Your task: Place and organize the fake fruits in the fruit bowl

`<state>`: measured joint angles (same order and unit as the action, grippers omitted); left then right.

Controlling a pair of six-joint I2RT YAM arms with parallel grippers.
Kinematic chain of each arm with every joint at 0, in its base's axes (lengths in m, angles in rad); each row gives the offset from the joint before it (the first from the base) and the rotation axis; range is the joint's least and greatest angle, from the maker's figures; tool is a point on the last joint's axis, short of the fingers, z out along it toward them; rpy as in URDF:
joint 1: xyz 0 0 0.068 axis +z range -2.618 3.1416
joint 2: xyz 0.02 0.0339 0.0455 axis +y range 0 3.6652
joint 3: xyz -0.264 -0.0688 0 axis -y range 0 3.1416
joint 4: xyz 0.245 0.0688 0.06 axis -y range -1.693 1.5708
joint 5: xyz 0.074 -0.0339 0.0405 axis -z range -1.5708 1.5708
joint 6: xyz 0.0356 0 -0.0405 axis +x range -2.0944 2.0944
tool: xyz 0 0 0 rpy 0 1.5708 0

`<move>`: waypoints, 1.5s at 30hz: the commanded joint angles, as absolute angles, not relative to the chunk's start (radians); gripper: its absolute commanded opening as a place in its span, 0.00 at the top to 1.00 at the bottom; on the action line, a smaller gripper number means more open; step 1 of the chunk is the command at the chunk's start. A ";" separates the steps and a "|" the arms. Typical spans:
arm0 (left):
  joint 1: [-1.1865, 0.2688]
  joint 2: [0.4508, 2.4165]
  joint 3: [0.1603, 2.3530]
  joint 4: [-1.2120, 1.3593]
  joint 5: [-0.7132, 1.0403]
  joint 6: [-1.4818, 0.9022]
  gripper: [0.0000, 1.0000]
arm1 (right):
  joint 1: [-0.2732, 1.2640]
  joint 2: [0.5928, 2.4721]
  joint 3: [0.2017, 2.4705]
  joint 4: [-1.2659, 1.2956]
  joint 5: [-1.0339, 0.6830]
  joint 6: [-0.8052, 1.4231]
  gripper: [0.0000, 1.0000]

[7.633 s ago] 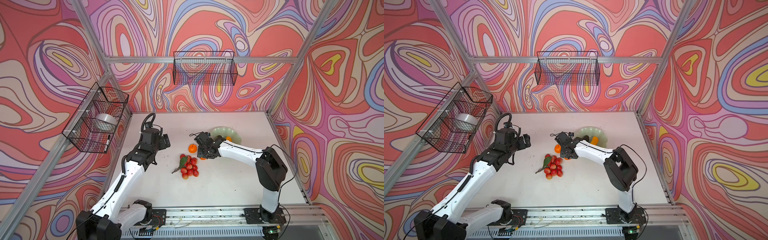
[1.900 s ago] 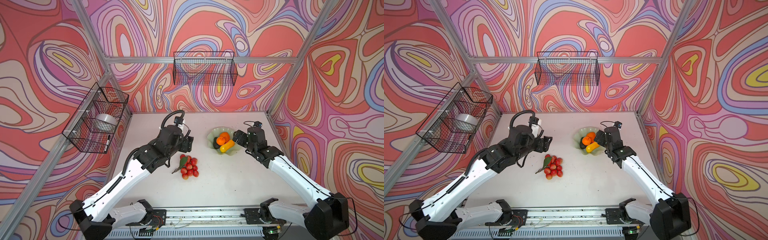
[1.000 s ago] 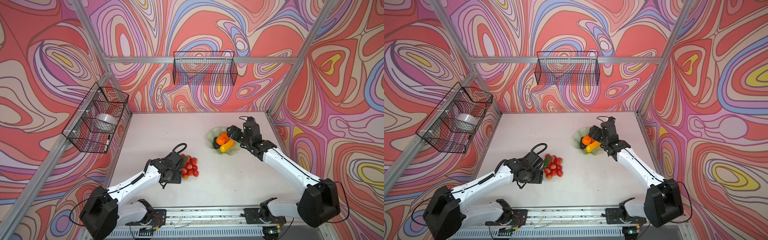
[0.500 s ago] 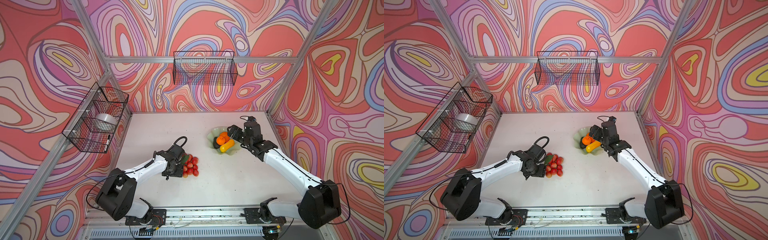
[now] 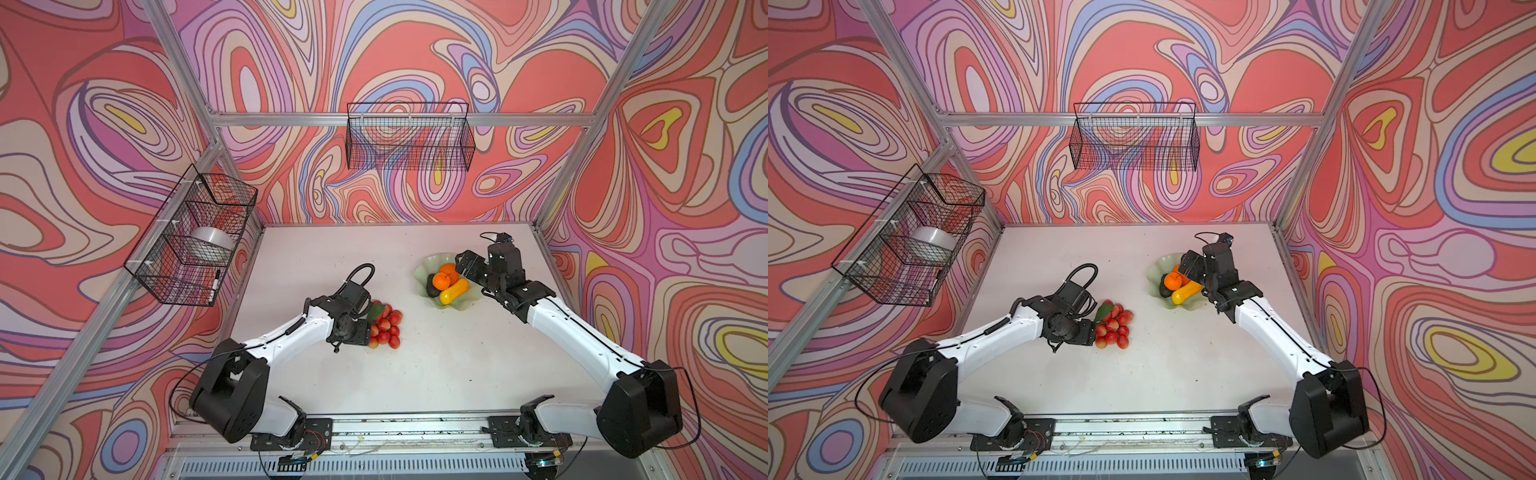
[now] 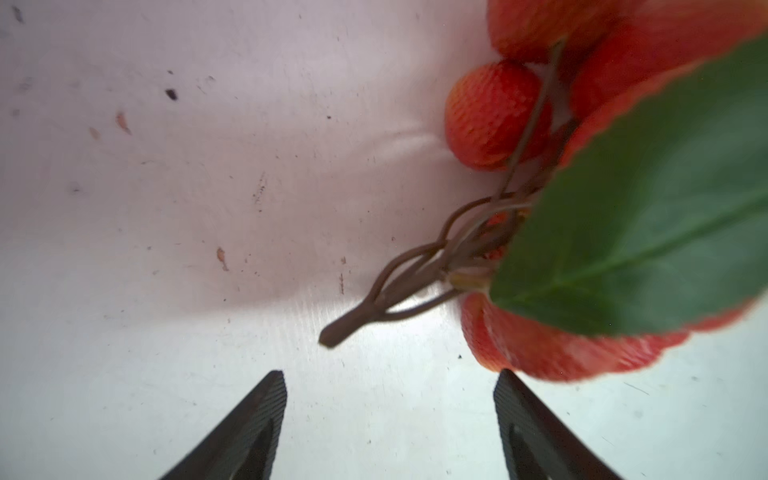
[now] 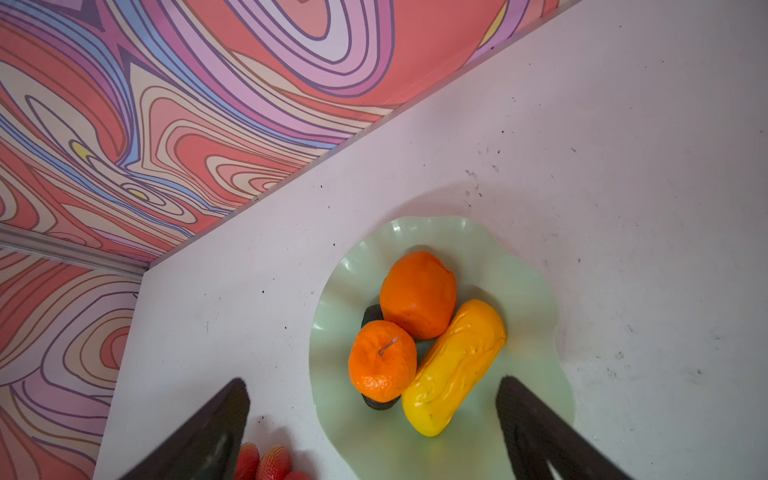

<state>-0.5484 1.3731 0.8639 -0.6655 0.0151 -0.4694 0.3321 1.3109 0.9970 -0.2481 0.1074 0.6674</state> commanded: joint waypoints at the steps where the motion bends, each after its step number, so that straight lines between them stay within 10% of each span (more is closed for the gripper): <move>1: -0.543 1.236 0.825 -0.711 0.032 -0.568 0.18 | 0.327 1.314 1.015 -0.264 0.111 0.641 0.03; 19: -0.540 1.391 0.767 -0.387 -0.041 -1.149 0.15 | 0.327 1.281 0.989 -0.244 0.093 0.576 0.04; 45: -0.531 1.592 0.910 -0.302 0.037 -1.021 0.35 | 0.327 1.323 0.994 -0.307 -0.009 0.568 0.07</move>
<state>-0.5354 1.5635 0.8722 -0.3157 0.0124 -1.0321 0.3321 1.3170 1.0023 -0.3038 0.0074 0.5591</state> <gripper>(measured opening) 0.672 0.928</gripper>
